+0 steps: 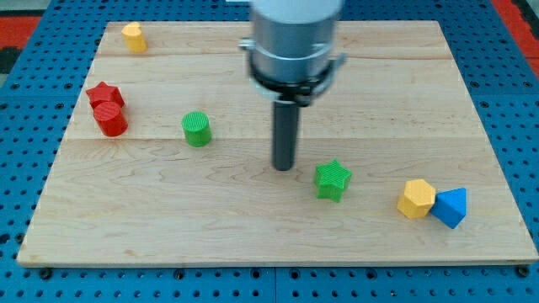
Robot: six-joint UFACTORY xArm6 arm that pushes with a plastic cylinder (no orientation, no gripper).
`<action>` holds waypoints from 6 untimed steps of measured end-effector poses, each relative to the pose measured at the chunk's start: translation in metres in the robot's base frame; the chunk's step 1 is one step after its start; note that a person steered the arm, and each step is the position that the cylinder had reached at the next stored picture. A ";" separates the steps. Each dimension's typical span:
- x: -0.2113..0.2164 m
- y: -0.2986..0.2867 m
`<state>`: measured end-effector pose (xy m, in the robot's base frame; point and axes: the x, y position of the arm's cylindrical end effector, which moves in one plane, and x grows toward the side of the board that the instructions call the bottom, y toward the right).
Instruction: Push green star closer to yellow hexagon
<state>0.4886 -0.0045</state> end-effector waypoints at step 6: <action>0.039 0.099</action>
